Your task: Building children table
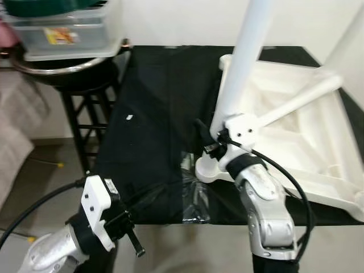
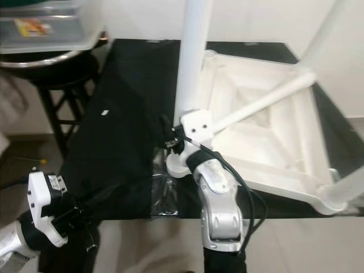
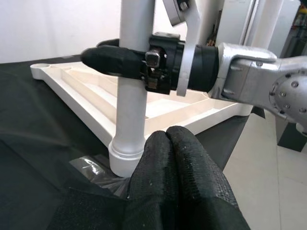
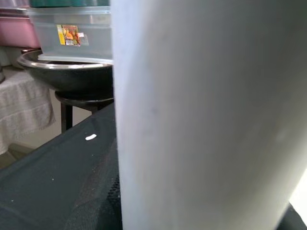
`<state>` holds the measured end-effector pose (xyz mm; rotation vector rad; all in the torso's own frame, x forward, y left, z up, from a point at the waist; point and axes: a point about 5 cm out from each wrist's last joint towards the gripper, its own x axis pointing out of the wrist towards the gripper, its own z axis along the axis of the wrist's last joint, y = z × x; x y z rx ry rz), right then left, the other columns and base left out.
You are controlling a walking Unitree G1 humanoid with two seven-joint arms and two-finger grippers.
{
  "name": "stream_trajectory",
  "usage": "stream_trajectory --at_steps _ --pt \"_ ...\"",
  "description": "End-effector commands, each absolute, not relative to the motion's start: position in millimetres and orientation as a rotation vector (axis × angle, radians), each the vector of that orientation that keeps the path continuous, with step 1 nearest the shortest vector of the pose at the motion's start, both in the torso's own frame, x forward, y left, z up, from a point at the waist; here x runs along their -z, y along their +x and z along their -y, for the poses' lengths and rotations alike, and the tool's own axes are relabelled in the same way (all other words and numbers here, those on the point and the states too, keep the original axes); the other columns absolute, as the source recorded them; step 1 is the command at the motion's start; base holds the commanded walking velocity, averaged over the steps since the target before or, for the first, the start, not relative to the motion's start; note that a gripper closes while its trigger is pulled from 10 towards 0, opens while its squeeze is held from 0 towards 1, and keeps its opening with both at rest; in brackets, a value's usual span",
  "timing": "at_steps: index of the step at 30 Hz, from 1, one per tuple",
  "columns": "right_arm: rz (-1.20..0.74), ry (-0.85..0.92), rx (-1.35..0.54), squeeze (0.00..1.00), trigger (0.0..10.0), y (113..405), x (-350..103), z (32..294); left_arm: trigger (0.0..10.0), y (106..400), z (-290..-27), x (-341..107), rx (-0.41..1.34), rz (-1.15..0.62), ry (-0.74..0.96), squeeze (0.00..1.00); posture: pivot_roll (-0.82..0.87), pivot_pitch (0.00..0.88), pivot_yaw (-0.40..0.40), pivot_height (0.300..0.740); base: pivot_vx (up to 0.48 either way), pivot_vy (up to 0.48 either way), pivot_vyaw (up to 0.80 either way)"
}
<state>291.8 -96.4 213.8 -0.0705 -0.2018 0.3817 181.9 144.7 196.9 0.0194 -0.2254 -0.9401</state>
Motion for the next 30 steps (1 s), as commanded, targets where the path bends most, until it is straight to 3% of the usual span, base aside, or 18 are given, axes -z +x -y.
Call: stream_trajectory --at_steps 1,4,5,9,10,13,17,19,20,21,22,30 --pt "0.056 -0.112 -0.296 0.00 0.0 294.9 -186.4 103.5 10.0 181.1 -145.5 -195.4 0.940 0.220 0.027 0.00 0.03 0.164 -0.060 0.740 0.000 0.000 0.00" --pt "0.030 -0.086 -0.298 0.00 0.0 290.4 -189.2 97.0 10.0 181.5 -148.5 -196.5 0.931 0.222 0.040 0.00 0.04 0.165 -0.062 0.740 0.000 0.000 0.00" --pt "0.031 -0.089 -0.307 0.00 10.0 289.8 -191.2 95.8 10.0 181.7 -148.8 -196.4 0.930 0.221 0.040 0.00 0.04 0.166 -0.061 0.740 0.000 0.000 0.00" --pt "0.042 -0.092 -0.311 0.00 10.0 288.1 -196.0 95.6 10.0 181.4 -148.6 -196.1 0.932 0.221 0.040 0.00 0.04 0.172 -0.063 0.740 0.000 0.000 0.00" --pt "0.064 -0.059 -0.366 1.00 10.0 291.8 -204.4 95.6 10.0 181.1 -147.8 -195.5 0.935 0.220 0.039 0.00 0.04 0.176 -0.065 0.740 0.000 0.000 0.00" --pt "0.094 -0.012 -0.457 1.00 10.0 298.1 -216.1 95.7 10.0 180.9 -147.1 -194.6 0.936 0.218 0.036 0.00 0.04 0.176 -0.065 0.740 0.000 0.000 0.00" --pt "0.184 -0.099 -0.797 1.00 10.0 317.9 -251.2 106.4 10.0 178.3 -145.0 -194.5 0.936 0.215 0.031 0.00 0.05 0.191 -0.076 0.740 0.000 0.000 0.00" --pt "0.188 -0.117 -0.819 1.00 10.0 318.7 -253.3 107.6 10.0 178.0 -144.8 -194.6 0.936 0.215 0.030 0.00 0.05 0.191 -0.076 0.740 0.000 0.000 0.00" --pt "0.193 -0.150 -0.911 0.47 10.0 320.9 -257.1 109.8 10.0 177.0 -144.8 -194.8 0.934 0.214 0.030 0.00 0.06 0.202 -0.083 0.740 0.000 0.000 0.00" --pt "0.195 -0.168 -0.970 0.47 10.0 321.9 -259.3 111.4 10.0 176.4 -144.9 -195.0 0.933 0.214 0.030 0.00 0.06 0.202 -0.083 0.740 0.000 0.000 0.00" --pt "0.197 -0.198 -1.044 0.00 10.0 324.5 -261.3 113.7 10.0 175.1 -145.3 -195.3 0.930 0.212 0.030 0.00 0.07 0.211 -0.085 0.740 0.000 0.000 0.00" --pt "0.185 -0.227 -1.251 0.00 10.0 344.8 -269.6 121.2 10.0 166.8 -147.4 -195.9 0.915 0.195 0.027 0.00 0.10 0.242 -0.089 0.740 0.000 0.000 0.00"
